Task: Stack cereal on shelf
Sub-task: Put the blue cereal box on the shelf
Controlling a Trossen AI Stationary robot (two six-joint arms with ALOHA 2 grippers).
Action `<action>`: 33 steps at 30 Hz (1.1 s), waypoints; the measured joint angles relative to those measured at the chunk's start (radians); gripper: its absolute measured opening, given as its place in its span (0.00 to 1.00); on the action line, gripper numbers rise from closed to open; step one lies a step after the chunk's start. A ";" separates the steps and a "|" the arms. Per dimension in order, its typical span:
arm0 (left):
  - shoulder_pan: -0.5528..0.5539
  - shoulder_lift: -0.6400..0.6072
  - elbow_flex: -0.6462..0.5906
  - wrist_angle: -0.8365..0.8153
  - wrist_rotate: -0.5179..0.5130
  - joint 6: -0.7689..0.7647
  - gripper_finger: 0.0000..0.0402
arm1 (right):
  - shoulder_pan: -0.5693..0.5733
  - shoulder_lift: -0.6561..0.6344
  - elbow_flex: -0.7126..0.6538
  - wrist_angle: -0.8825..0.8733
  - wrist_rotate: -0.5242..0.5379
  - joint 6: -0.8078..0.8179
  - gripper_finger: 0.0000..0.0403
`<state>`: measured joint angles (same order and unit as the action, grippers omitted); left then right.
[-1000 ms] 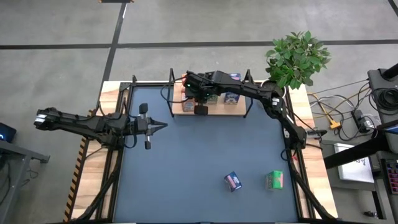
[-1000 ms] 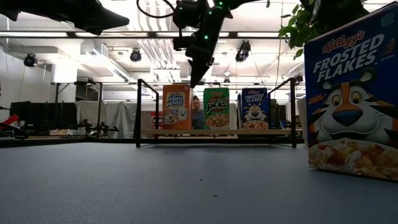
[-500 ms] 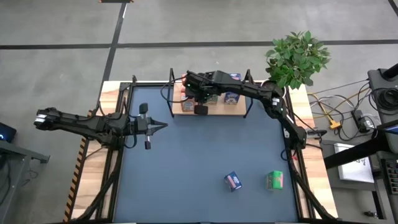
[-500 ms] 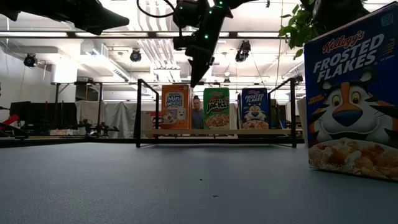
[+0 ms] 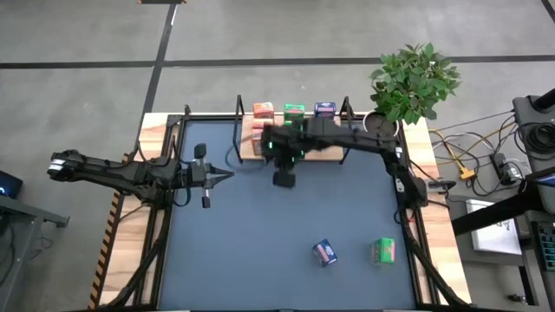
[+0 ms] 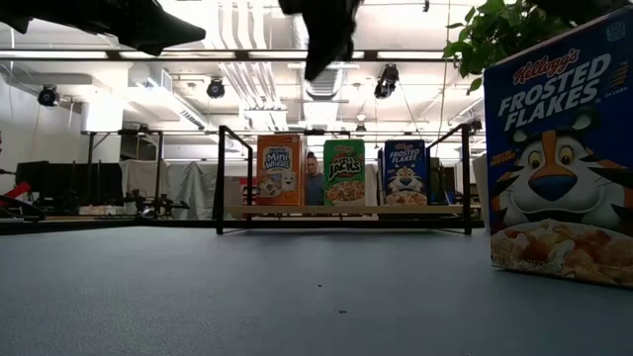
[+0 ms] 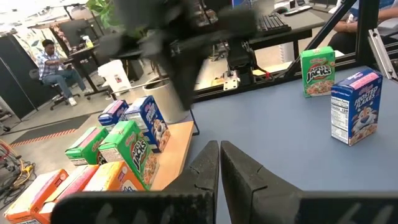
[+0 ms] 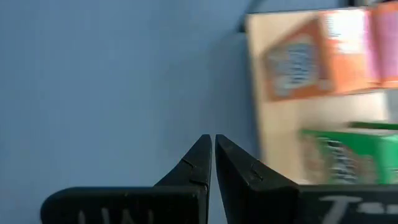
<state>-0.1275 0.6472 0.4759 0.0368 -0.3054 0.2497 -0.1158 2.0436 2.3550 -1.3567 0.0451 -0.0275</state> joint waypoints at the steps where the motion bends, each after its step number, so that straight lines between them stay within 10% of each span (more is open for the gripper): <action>1: 0.000 0.000 0.000 0.000 0.000 0.000 0.00 | 0.028 -0.004 0.000 0.001 -0.005 0.024 0.03; 16: 0.000 0.000 0.000 0.000 0.000 -0.026 0.00 | 0.427 -0.005 -0.006 -0.150 -0.122 0.921 0.03; 24: 0.000 0.000 0.000 0.007 0.000 0.007 0.00 | 0.591 -0.005 -0.006 -0.214 -0.010 1.352 0.04; 33: 0.000 -0.001 0.001 0.024 0.000 0.026 0.00 | 0.636 -0.005 -0.078 -0.214 0.000 1.487 0.34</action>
<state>-0.1276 0.6460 0.4770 0.0609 -0.3050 0.2752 0.5201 2.0388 2.2770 -1.5712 0.0448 1.4599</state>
